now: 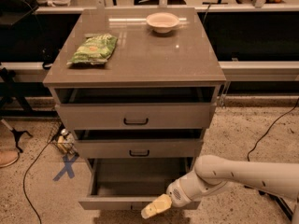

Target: Close bottom drawer

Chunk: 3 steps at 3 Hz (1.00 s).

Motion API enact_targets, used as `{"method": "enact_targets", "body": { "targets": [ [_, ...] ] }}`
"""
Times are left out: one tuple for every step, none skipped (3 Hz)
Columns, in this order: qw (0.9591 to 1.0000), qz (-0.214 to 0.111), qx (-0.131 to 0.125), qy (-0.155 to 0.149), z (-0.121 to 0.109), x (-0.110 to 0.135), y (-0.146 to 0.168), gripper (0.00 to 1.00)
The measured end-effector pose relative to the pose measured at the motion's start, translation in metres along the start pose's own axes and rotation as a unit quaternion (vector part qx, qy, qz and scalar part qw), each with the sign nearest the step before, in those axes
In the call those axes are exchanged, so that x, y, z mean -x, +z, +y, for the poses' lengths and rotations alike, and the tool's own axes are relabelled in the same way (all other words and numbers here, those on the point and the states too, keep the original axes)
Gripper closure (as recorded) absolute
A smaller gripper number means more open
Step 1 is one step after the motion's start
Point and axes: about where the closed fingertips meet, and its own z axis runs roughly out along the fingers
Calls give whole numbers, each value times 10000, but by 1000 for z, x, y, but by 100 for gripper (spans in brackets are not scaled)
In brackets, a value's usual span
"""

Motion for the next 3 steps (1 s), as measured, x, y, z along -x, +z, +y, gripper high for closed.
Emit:
{"method": "enact_targets", "body": {
  "targets": [
    [10000, -1, 0, 1, 0, 0, 0, 0],
    [9999, -67, -27, 91, -10, -3, 7, 0],
    [9991, -207, -217, 303, -45, -9, 23, 0]
  ]
}}
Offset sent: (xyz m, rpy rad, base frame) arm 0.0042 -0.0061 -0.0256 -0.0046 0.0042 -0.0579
